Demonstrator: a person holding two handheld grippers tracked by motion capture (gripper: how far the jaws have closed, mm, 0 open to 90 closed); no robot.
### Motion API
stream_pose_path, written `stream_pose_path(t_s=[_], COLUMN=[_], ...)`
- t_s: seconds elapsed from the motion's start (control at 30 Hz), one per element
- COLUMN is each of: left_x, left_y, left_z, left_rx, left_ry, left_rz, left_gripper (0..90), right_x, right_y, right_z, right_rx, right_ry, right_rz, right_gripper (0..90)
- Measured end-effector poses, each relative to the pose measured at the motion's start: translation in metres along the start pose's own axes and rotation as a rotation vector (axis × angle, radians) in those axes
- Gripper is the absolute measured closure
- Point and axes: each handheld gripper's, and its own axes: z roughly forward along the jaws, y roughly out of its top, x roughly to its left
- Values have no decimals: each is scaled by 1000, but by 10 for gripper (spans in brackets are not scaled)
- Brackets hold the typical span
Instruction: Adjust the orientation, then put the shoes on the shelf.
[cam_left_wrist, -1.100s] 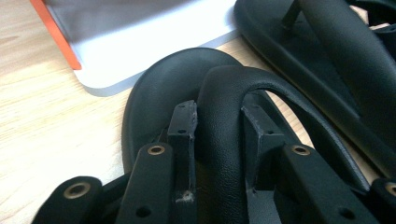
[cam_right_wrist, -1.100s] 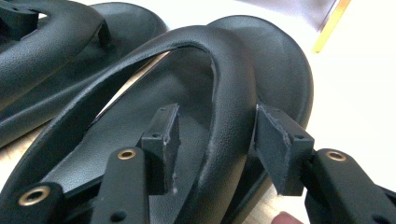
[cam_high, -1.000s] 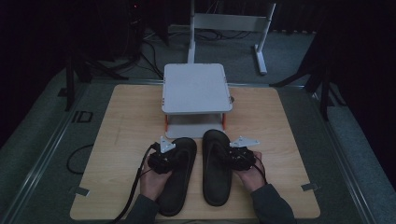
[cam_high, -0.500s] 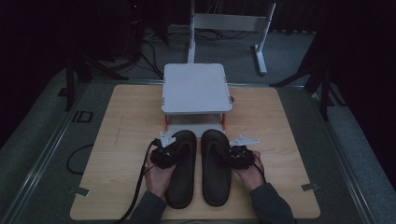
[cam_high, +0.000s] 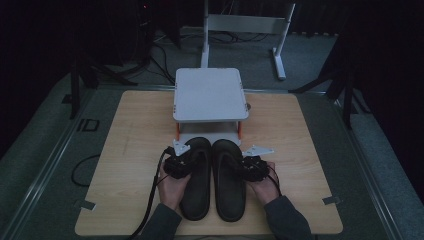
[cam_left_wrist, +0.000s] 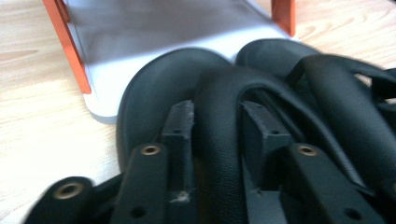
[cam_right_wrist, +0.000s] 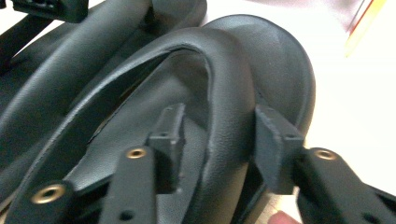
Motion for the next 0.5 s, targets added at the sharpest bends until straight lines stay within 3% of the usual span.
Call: stream_pose_path(t_s=[0.17, 0.37, 0.5], left_x=[-4, -8, -11], left_y=[1, -1, -4], left_z=[-15, -33, -40], left_rx=[-24, -43, -48], left_ry=[6, -23, -40], left_rz=[20, 37, 48], left_gripper=[525, 511, 500], right_x=[1, -3, -8], right_y=[0, -4, -11], right_z=[-11, -37, -46], right_rx=[-24, -69, -70], right_ry=[-2, -20, -42], right_rz=[-18, -21, -23], right_gripper=[447, 439, 440])
